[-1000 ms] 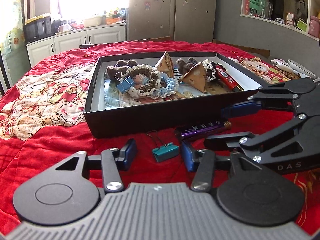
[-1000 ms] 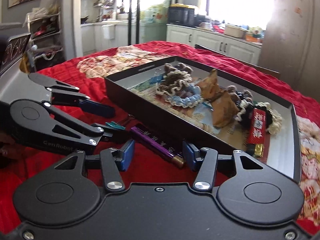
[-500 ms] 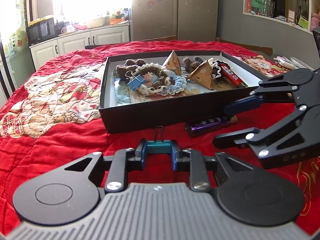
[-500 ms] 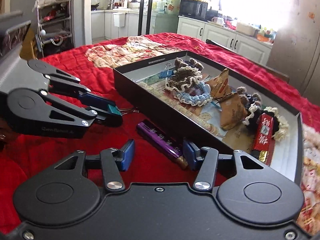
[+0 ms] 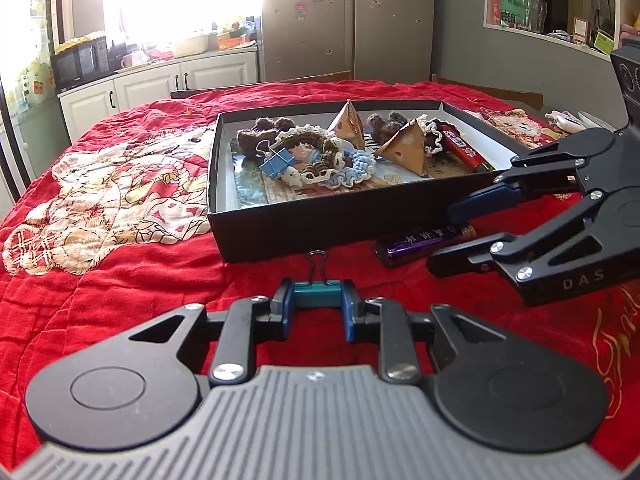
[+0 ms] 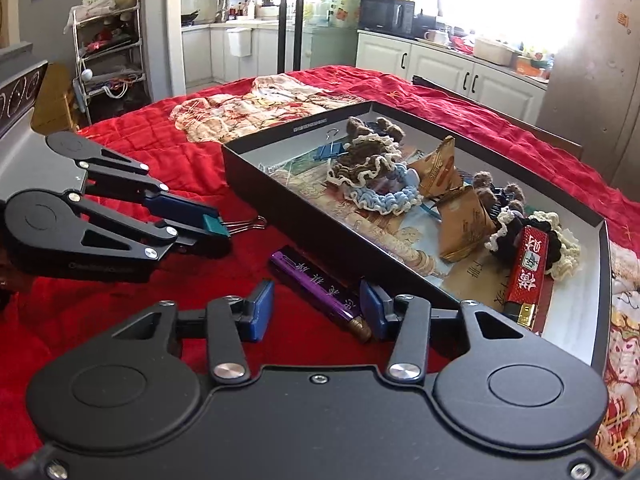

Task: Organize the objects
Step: 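Grasp a second blue binder clip with the left gripper while the right gripper approaches the purple lighter, then grasp the purple lighter with the right gripper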

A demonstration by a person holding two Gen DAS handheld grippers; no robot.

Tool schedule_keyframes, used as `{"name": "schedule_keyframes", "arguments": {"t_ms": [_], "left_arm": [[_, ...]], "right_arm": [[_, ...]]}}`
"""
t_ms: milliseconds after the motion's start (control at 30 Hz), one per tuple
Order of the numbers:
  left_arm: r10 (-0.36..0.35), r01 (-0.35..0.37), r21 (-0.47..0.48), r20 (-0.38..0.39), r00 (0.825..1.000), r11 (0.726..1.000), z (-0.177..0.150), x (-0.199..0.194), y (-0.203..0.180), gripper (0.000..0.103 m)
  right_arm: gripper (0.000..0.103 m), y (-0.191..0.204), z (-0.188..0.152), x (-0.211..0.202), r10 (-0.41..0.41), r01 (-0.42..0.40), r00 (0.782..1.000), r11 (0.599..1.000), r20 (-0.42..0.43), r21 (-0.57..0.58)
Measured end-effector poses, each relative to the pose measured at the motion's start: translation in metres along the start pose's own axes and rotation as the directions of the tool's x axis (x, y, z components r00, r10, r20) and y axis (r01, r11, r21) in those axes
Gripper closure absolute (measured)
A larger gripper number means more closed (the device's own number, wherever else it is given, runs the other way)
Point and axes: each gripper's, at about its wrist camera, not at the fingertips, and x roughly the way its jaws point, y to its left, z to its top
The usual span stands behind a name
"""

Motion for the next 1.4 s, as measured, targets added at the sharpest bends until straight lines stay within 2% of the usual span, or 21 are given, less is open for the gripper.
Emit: {"name": "schedule_keyframes", "arguments": {"t_ms": [233, 400, 533, 633, 733, 800, 867, 900, 1000, 1400], "left_arm": [[-0.006, 0.006, 0.003, 0.0, 1.0, 1.0, -0.001, -0.001, 0.0, 0.076], [-0.011, 0.011, 0.002, 0.0, 1.0, 1.0, -0.001, -0.002, 0.0, 0.076], [-0.016, 0.016, -0.001, 0.0, 1.0, 1.0, -0.001, -0.003, 0.001, 0.076], [-0.019, 0.019, -0.001, -0.002, 1.0, 1.0, -0.002, -0.004, 0.001, 0.076], [-0.024, 0.024, -0.001, -0.001, 1.0, 1.0, -0.002, -0.003, 0.0, 0.076], [-0.026, 0.026, 0.005, -0.001, 1.0, 1.0, -0.002, -0.003, -0.001, 0.076], [-0.026, 0.026, 0.01, -0.001, 1.0, 1.0, -0.001, -0.002, -0.002, 0.076], [-0.025, 0.025, 0.01, -0.002, 1.0, 1.0, -0.002, -0.002, -0.002, 0.076], [-0.026, 0.026, 0.009, -0.003, 1.0, 1.0, -0.001, -0.002, -0.002, 0.076], [-0.032, 0.032, 0.003, -0.004, 0.999, 0.999, 0.0, -0.003, -0.003, 0.076]], "right_arm": [[0.055, 0.015, 0.006, 0.008, -0.023, 0.015, 0.998, 0.988, -0.051, -0.154], [0.049, 0.017, 0.014, 0.013, 0.019, -0.041, 0.994, 0.975, -0.104, -0.22], [0.049, 0.007, 0.017, 0.017, 0.065, -0.088, 0.986, 0.984, -0.154, -0.152], [0.049, -0.009, 0.013, 0.017, 0.145, -0.15, 0.974, 0.989, -0.173, -0.016], [0.056, -0.016, 0.009, 0.015, 0.155, -0.149, 0.977, 0.988, -0.148, 0.051], [0.065, -0.018, 0.011, 0.016, 0.148, -0.138, 0.979, 0.987, -0.143, 0.081], [0.081, -0.023, 0.012, 0.018, 0.143, -0.127, 0.98, 0.984, -0.137, 0.122], [0.083, -0.025, 0.014, 0.021, 0.135, -0.116, 0.981, 0.983, -0.136, 0.139], [0.083, -0.026, 0.015, 0.021, 0.13, -0.109, 0.983, 0.981, -0.13, 0.158], [0.09, 0.005, 0.013, 0.015, 0.017, -0.011, 0.99, 0.999, -0.138, 0.043]]}}
